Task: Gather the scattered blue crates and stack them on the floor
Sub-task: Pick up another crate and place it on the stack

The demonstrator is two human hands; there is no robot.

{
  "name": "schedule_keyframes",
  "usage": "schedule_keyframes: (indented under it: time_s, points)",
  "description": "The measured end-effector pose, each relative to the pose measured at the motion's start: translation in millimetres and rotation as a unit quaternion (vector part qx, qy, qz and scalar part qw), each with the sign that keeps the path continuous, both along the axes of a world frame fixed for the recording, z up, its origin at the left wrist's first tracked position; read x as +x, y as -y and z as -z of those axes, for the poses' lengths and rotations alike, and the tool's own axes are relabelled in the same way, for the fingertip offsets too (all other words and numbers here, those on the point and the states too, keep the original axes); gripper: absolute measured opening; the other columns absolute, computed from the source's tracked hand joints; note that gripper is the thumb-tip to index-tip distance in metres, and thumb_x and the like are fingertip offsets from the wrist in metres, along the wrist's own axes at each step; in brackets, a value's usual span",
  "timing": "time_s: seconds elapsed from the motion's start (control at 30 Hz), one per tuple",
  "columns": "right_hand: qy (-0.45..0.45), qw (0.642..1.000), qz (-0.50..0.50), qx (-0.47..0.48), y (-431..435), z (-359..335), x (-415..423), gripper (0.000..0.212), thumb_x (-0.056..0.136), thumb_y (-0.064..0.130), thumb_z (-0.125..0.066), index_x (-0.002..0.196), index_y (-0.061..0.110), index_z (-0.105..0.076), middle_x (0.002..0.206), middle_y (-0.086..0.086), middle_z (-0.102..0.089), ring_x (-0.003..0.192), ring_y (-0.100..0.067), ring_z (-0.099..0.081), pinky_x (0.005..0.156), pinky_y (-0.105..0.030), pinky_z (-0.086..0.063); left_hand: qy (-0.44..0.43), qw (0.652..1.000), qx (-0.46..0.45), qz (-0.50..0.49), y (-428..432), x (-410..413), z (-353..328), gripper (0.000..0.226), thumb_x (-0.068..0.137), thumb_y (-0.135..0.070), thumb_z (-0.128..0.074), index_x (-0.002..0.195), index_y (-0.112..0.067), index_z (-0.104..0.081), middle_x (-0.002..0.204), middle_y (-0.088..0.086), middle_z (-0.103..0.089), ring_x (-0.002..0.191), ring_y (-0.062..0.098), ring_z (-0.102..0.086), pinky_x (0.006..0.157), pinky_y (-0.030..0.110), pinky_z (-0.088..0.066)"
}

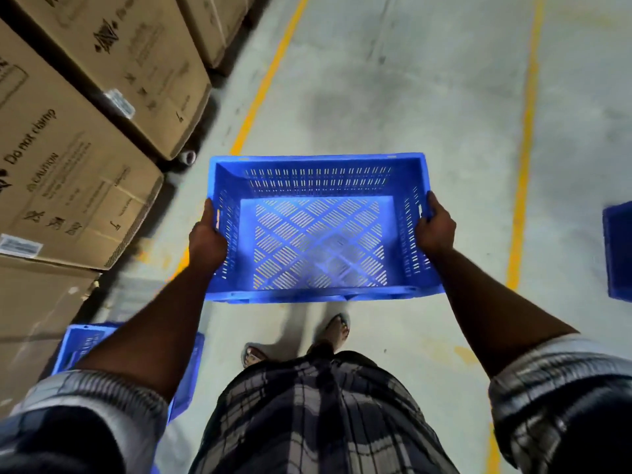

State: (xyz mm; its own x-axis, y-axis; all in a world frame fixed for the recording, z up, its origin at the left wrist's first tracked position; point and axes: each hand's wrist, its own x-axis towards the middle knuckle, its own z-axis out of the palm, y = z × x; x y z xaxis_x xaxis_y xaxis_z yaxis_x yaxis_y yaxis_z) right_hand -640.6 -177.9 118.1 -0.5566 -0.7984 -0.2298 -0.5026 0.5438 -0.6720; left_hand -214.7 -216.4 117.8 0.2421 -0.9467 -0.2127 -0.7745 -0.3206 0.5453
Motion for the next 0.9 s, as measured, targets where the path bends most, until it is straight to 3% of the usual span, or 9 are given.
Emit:
schedule_keyframes:
  time_s: [0.1,0.2,0.3,0.4,0.5,0.6,0.9]
  points:
    - [0.006,1.000,0.016,-0.001,-11,-8,-33,0.066,0.082,0.003,-0.044,0.147,0.018,-0.042,0.142,-0.006,-0.054,0.128,-0.028,-0.053,0.104,-0.027,-0.037,0.008,0.998,-0.025,0.064,21,-29,-4,0.076,0.085,0.009,-0.045,0.153,-0.016,-0.024,0.125,0.027,-0.061,0.102,0.046,-0.061,0.086,0.044,-0.044]
    - [0.000,1.000,0.013,-0.019,-24,-17,-64,0.074,0.073,0.021,-0.040,0.146,0.014,-0.043,0.143,-0.008,-0.052,0.131,-0.028,-0.050,0.106,-0.026,-0.034,0.015,0.990,-0.055,0.128,44,-55,-5,0.071,0.087,0.007,-0.047,0.152,-0.013,-0.026,0.120,0.027,-0.063,0.096,0.047,-0.062,0.083,0.045,-0.045]
    - [-0.002,0.999,0.037,-0.026,-35,-19,-89,0.074,0.073,0.024,-0.038,0.146,0.013,-0.043,0.143,-0.008,-0.052,0.132,-0.028,-0.049,0.107,-0.026,-0.034,0.005,0.985,-0.072,0.159,64,-83,-8,0.066,0.089,0.005,-0.046,0.150,-0.012,-0.031,0.120,0.028,-0.063,0.099,0.046,-0.062,0.084,0.044,-0.046]
    - [-0.010,0.997,0.064,-0.045,-37,-19,-108,0.065,0.080,0.019,-0.043,0.145,0.012,-0.044,0.142,-0.008,-0.053,0.132,-0.026,-0.049,0.106,-0.023,-0.033,0.008,0.979,-0.069,0.189,85,-109,-11,0.067,0.088,0.004,-0.045,0.151,-0.013,-0.030,0.109,0.031,-0.065,0.092,0.048,-0.062,0.080,0.044,-0.045]
    - [-0.020,0.992,0.112,-0.047,-37,-13,-125,0.057,0.088,0.007,-0.050,0.145,0.013,-0.045,0.141,-0.008,-0.054,0.131,-0.027,-0.050,0.106,-0.023,-0.032,0.006,0.973,-0.051,0.225,110,-135,-6,0.071,0.086,0.004,-0.045,0.152,-0.014,-0.027,0.124,0.026,-0.061,0.099,0.047,-0.061,0.084,0.046,-0.046]
    - [-0.030,0.988,0.146,-0.047,-33,-9,-143,0.057,0.088,0.005,-0.052,0.144,0.015,-0.047,0.138,-0.009,-0.057,0.127,-0.029,-0.053,0.104,-0.026,-0.036,0.004,0.972,-0.026,0.232,142,-168,-2,0.072,0.086,0.002,-0.044,0.151,-0.021,-0.026,0.114,0.028,-0.063,0.098,0.046,-0.061,0.082,0.047,-0.047]
    - [-0.071,0.969,0.234,-0.036,17,-13,-214,0.057,0.088,0.002,-0.049,0.144,0.011,-0.045,0.134,-0.015,-0.059,0.120,-0.035,-0.057,0.100,-0.031,-0.040,-0.015,0.946,-0.028,0.322,262,-294,-10,0.068,0.088,0.002,-0.043,0.151,-0.018,-0.028,0.114,0.030,-0.062,0.100,0.046,-0.060,0.084,0.044,-0.046]
